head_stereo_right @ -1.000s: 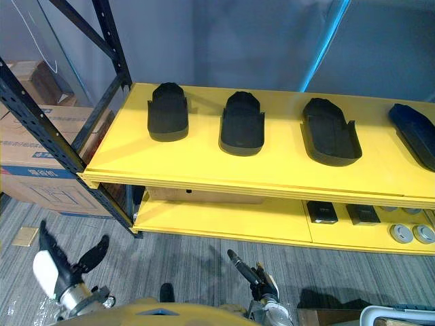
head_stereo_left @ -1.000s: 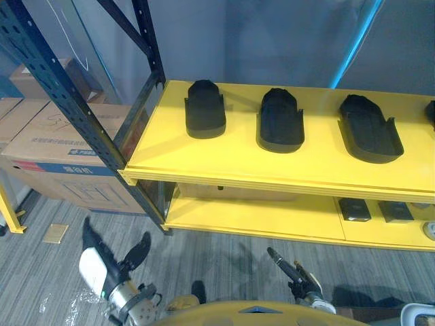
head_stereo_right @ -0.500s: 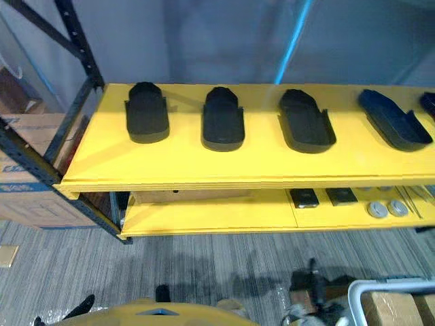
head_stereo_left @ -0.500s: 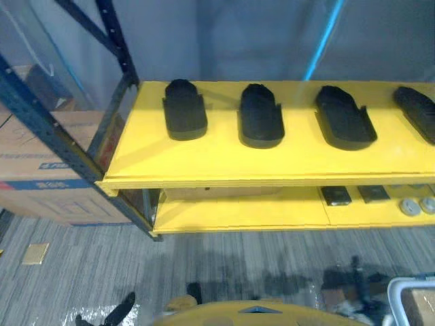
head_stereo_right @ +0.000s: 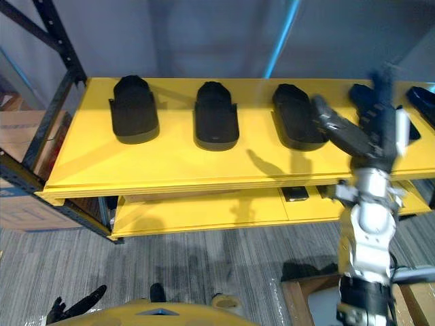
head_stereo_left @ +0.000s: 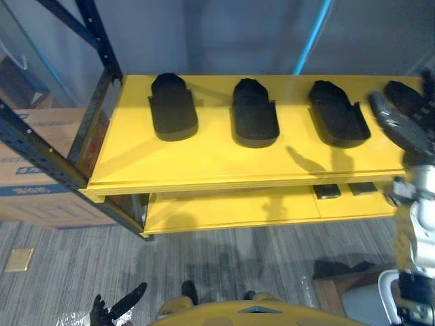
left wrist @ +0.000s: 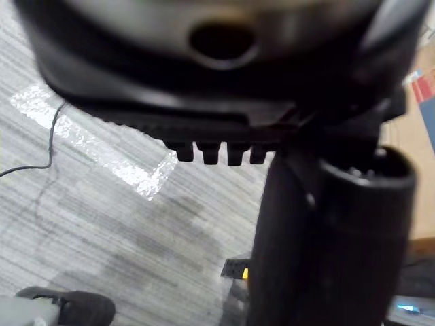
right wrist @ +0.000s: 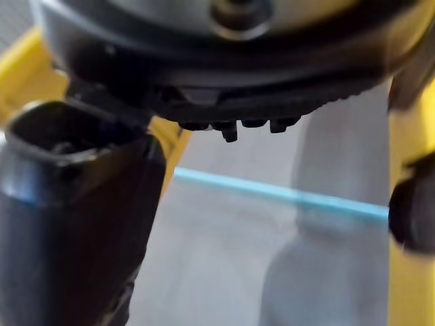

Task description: Walk over and take three plastic housings, then place them on the shelf

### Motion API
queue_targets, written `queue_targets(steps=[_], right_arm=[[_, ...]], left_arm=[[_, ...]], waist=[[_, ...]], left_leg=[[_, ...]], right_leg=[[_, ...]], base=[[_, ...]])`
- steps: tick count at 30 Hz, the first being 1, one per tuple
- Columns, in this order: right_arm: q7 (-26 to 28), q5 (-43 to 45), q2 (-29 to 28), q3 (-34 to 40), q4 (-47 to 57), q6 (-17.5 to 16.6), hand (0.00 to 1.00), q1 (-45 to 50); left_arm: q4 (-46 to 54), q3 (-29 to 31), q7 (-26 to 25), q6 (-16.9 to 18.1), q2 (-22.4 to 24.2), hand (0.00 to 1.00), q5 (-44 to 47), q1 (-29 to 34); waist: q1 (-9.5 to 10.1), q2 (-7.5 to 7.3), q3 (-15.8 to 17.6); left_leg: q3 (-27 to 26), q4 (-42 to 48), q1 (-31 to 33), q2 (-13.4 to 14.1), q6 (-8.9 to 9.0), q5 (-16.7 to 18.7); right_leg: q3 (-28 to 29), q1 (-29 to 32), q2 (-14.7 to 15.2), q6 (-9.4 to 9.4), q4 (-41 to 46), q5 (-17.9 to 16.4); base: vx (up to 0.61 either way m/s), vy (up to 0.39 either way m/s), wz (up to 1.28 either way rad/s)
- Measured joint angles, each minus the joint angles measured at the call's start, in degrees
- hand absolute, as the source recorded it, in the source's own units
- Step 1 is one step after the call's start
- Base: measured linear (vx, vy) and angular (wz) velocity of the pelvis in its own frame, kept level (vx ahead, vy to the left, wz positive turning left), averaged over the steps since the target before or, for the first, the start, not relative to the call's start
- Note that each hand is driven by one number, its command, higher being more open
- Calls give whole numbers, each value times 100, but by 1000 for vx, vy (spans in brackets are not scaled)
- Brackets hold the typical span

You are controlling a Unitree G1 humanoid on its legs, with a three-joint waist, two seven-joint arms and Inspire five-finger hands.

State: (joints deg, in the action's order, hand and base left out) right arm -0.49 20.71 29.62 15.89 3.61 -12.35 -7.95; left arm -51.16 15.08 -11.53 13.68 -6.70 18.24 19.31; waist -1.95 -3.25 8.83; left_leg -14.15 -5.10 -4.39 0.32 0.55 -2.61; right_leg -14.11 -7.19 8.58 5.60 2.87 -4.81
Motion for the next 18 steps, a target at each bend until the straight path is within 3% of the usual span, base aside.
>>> queue_targets(steps=[2,7,14,18], right_arm=[[13,-1,39,-568,-643,230,100,-815],[-254,-9,40,-990,-1616,301,100,-2085],[-396,-19,40,-1531,-2007,377,100,-3765],[-418,-20,40,-1626,-2642,550,100,-4044]], left_arm=[[-10,-200,191,-9,6,100,15,-3],[-1,-461,299,-15,28,100,8,0],[114,-507,495,-43,20,100,225,-134],[188,-592,623,-43,20,100,233,-142]], waist=[[109,52,40],[371,267,205],[500,568,542],[606,637,621]], left_leg=[[184,12,42,-33,-23,-60],[472,21,204,-87,-84,-196],[544,23,347,-100,-128,-324],[639,24,364,-108,-141,-379]], right_leg=[[-171,-52,21,1,-1,1],[-454,-72,49,43,-7,64],[-500,26,55,14,19,105],[-606,36,68,-42,128,64]], base=[[-16,-10,43],[-41,8,34],[-75,26,5],[-51,22,13]])
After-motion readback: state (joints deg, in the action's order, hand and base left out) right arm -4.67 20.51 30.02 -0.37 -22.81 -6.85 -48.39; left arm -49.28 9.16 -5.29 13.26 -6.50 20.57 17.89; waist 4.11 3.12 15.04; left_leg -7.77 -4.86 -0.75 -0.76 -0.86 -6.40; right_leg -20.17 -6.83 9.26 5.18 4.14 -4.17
